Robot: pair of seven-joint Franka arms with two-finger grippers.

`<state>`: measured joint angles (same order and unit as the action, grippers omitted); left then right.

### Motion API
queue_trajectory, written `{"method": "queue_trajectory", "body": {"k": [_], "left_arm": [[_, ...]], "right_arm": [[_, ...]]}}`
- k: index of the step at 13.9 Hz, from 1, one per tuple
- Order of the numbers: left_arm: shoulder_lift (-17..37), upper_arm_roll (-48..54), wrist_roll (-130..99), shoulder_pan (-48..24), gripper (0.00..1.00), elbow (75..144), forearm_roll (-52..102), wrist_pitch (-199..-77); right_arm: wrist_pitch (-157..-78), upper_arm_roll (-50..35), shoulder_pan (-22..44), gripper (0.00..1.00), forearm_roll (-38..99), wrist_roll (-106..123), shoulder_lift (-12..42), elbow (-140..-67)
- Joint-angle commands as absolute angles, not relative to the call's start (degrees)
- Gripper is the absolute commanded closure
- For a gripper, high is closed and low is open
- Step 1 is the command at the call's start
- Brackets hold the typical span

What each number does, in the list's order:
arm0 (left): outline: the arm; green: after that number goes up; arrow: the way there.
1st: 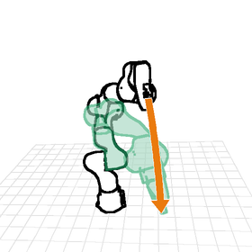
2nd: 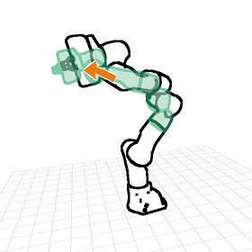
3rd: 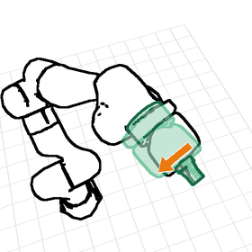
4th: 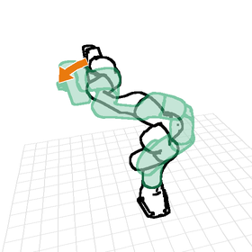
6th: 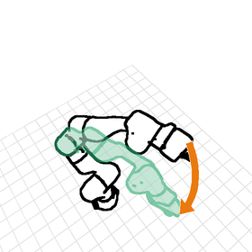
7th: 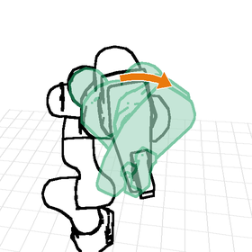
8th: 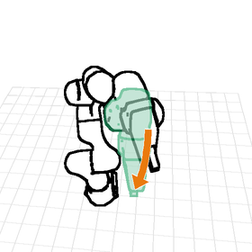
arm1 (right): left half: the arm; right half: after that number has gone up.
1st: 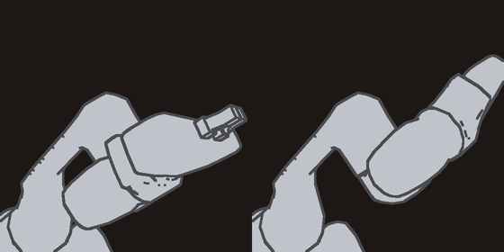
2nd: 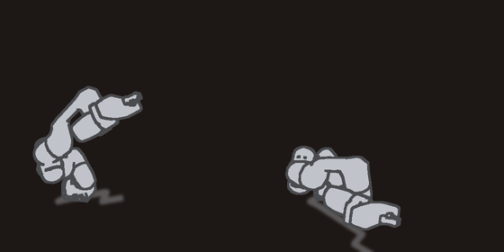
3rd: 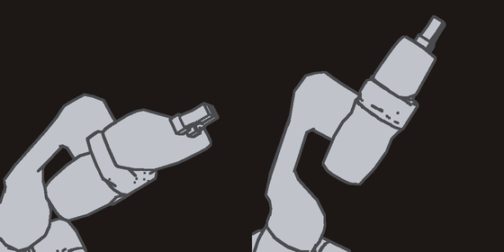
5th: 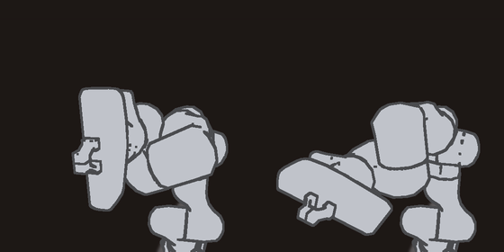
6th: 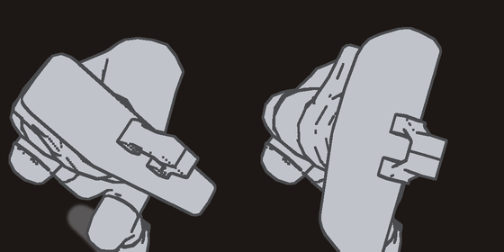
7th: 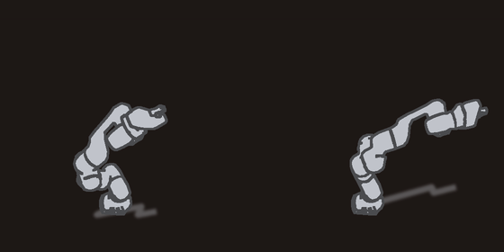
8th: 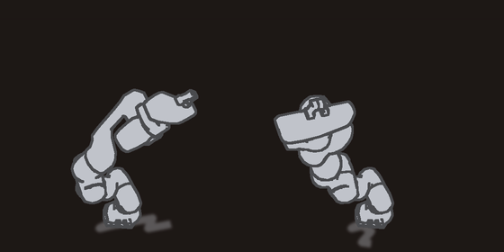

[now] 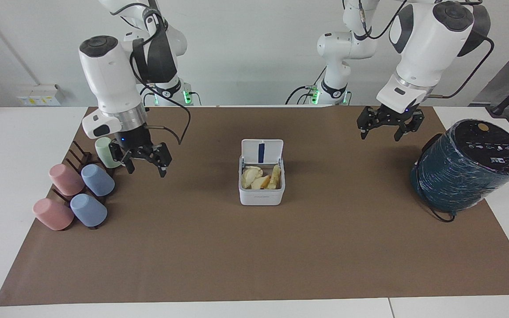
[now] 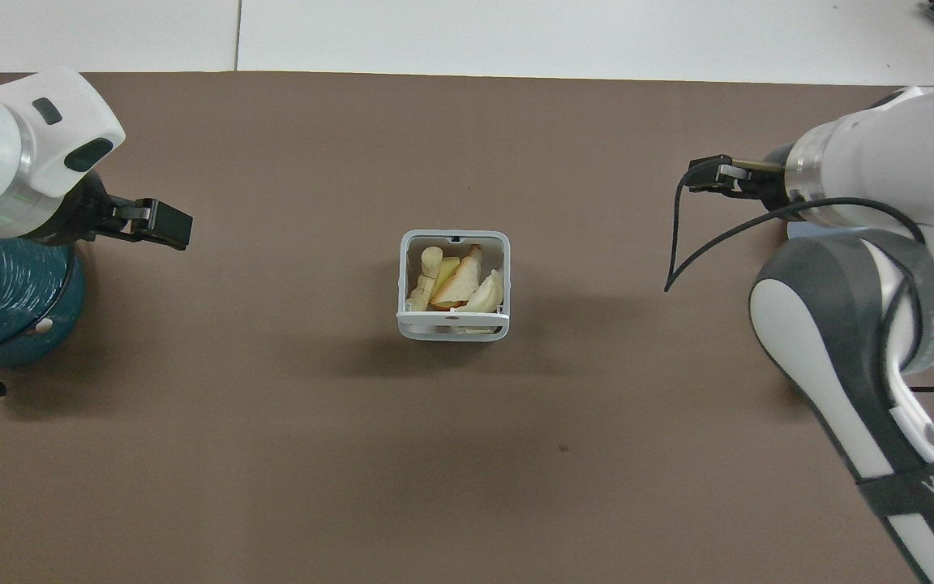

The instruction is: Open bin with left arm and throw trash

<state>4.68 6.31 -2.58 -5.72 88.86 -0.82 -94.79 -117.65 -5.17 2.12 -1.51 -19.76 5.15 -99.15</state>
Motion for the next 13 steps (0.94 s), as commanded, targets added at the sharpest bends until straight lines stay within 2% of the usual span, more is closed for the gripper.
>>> {"method": "queue_trajectory", "body": {"k": [1, 7, 10, 13], "left_arm": [[3.2, 6.0, -3.9, -5.9, 0.00, 90.5, -0.2, -96.0], [3.2, 6.0, -6.5, -5.9, 0.00, 90.5, -0.3, -96.0], [3.2, 6.0, -6.5, -5.9, 0.00, 90.5, -0.3, -96.0], [3.2, 6.0, -6.2, -5.8, 0.00, 90.5, -0.3, -96.0]], "right_arm": [[-110.9, -2.1, 1.9, 0.00, -2.5, -14.6, 2.7, -97.2], [-98.4, 5.0, 2.2, 0.00, -1.5, -5.6, -3.8, -96.1], [-90.7, 5.5, 1.1, 0.00, -1.8, -4.4, -3.9, -91.6], [-90.9, 5.4, 1.3, 0.00, -1.9, -3.7, -4.5, -93.5]]}}
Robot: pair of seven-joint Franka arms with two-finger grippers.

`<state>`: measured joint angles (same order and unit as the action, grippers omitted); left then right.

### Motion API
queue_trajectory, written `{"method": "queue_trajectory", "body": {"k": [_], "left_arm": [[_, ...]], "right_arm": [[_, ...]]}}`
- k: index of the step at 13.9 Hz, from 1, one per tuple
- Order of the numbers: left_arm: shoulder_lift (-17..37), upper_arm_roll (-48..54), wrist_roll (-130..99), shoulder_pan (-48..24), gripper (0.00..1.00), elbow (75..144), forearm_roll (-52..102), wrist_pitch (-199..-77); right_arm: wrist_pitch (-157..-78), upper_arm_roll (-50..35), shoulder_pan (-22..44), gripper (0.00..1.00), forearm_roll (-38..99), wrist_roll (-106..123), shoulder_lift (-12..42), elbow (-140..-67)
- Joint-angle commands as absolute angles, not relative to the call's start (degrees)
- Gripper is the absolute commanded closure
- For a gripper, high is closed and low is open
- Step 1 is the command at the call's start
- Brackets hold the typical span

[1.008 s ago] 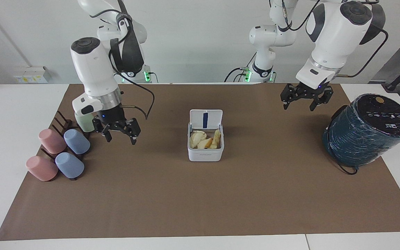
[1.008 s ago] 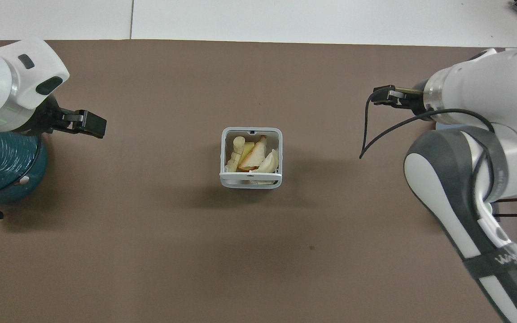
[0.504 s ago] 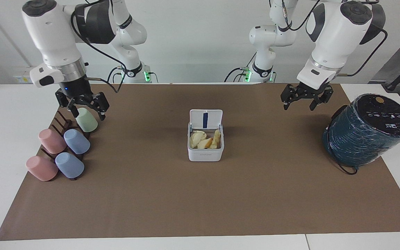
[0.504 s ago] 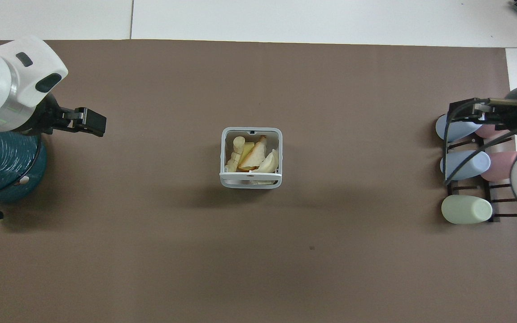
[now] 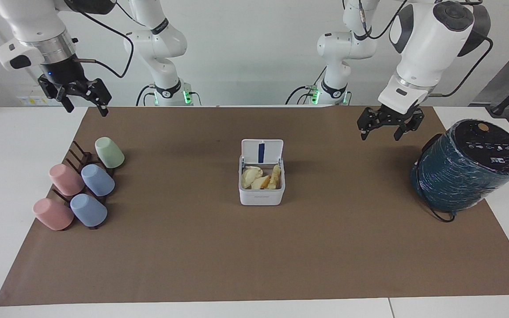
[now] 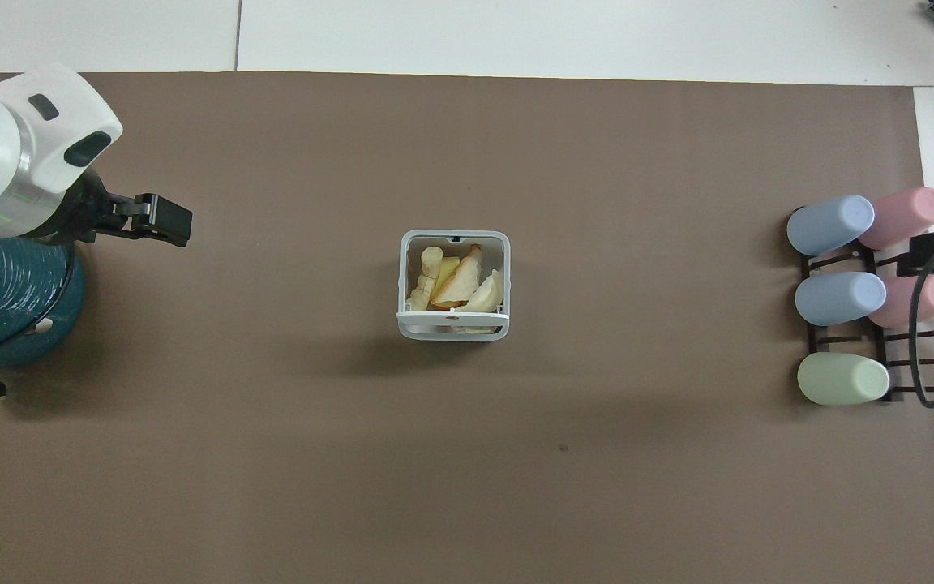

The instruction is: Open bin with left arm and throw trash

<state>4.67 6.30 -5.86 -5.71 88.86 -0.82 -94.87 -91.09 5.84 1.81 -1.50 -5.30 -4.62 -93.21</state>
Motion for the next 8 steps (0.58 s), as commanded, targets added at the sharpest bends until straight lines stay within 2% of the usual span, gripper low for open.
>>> {"method": "queue_trajectory", "body": {"k": [1, 8], "left_arm": [[3.2, 6.0, -6.2, -5.7, 0.00, 90.5, -0.3, -96.0], [3.2, 6.0, -6.0, -5.4, 0.00, 90.4, -0.3, -95.8]], "right_arm": [[-90.8, 5.4, 1.7, 0.00, -1.9, -3.7, -4.7, -93.9], [-89.5, 4.7, 1.8, 0.00, -2.8, -0.7, -4.7, -94.0]]}}
